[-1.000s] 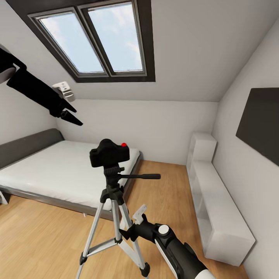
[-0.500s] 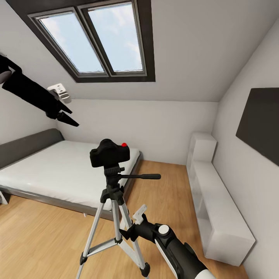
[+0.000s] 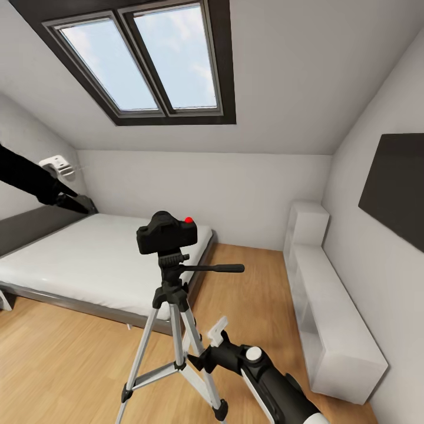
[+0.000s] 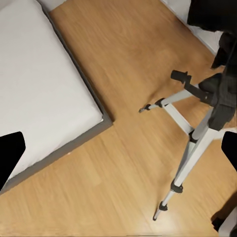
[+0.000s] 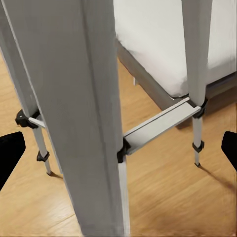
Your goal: Attach the digital camera to the camera tripod in the bedroom.
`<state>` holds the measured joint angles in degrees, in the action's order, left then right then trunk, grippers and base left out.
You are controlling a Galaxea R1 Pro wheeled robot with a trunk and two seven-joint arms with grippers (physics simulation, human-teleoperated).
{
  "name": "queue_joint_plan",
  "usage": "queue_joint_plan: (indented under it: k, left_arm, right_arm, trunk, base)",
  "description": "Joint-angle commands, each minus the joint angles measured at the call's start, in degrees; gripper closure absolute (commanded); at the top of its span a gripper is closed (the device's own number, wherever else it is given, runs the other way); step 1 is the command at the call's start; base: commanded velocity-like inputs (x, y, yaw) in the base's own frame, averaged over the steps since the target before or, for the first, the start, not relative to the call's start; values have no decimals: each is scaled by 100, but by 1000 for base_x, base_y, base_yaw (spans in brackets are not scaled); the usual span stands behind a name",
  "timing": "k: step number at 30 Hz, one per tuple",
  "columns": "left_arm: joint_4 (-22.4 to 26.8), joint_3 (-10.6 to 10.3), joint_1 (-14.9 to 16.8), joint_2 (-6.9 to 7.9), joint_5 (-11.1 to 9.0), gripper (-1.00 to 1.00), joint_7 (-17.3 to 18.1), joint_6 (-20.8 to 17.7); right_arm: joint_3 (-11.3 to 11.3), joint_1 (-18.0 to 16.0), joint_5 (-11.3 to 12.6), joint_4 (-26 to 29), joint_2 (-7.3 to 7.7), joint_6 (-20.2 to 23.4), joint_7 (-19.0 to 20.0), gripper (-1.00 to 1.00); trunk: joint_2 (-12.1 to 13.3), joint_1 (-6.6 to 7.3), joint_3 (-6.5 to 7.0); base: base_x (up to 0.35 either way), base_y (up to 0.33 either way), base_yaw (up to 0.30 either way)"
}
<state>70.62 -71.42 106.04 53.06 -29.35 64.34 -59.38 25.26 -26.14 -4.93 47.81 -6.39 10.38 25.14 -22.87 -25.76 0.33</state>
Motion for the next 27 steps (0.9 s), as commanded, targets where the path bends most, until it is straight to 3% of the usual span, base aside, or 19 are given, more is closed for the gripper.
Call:
queue_joint_plan:
  k: [1, 10, 17, 27]
  left_arm:
    - [8, -24, -15, 95, -24, -100, 3, -14]
    - [32, 58, -257, 521, -26, -100, -21, 53]
    - [45, 93, -432, 611, -27, -100, -170, 61]
    - [42, 103, -642, 759, -22, -100, -249, 73]
  right_arm:
    - [-4, 1, -52, -59, 26, 17, 17, -100]
    - [-3, 14, -48, -368, 147, 8, -4, -100]
    - [-21, 13, -39, -673, 239, -232, -14, -100]
    - [-9, 13, -45, -980, 257, -358, -16, -100]
  trunk:
    - [-5, -3, -3]
    - [-5, -3, -3]
    - [-5, -3, -3]
    - [-5, -3, -3]
  base:
    - [0, 0, 0]
    - [0, 0, 0]
    - [0, 0, 0]
    - [0, 0, 0]
